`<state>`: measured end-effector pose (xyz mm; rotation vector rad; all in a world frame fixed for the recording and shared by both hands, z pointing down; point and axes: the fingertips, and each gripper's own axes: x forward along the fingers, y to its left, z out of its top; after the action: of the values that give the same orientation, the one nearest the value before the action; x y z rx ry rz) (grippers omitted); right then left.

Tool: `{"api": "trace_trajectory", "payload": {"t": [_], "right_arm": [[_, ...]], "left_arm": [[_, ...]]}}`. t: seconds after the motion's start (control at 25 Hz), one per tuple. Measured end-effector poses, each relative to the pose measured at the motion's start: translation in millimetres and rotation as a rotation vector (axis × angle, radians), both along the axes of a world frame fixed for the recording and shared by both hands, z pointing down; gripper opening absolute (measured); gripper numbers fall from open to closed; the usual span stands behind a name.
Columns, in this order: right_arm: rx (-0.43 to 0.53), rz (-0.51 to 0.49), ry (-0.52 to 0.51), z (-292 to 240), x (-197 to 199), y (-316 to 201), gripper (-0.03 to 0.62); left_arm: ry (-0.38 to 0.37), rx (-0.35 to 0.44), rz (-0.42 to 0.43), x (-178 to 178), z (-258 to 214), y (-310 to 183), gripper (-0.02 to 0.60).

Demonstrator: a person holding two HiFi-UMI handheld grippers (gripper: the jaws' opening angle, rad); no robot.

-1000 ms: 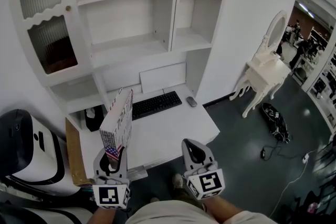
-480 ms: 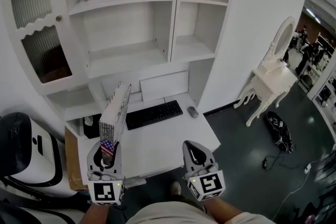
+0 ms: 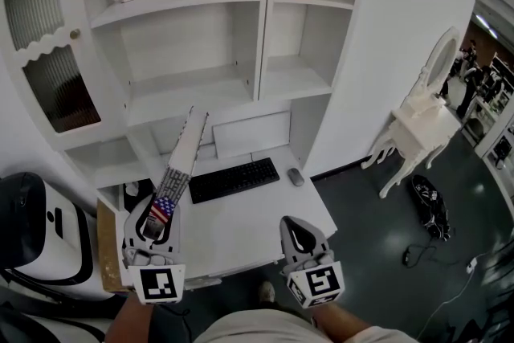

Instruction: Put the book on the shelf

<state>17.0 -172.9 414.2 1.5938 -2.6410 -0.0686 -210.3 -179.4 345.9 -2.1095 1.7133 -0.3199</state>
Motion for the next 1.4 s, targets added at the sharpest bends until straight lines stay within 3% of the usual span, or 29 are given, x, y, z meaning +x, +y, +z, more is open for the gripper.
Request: {"api": "trace_trajectory", "payload": {"t": [0.32, 0.6, 1.4], "right_arm": [[-0.007, -0.004, -0.018, 3, 13, -21, 0.005], [-0.008, -0.01, -0.032, 4, 22, -37, 0.005], [-0.028, -0.027, -0.049, 14, 42, -80, 0.004]], "left_arm": [[-0.257, 0.071, -0.026, 12, -36, -30, 0.152], [-0.385, 0.082, -0.028, 22, -46, -52, 0.152], [-0.811, -0.004, -0.04, 35, -66, -127, 0.153]]}}
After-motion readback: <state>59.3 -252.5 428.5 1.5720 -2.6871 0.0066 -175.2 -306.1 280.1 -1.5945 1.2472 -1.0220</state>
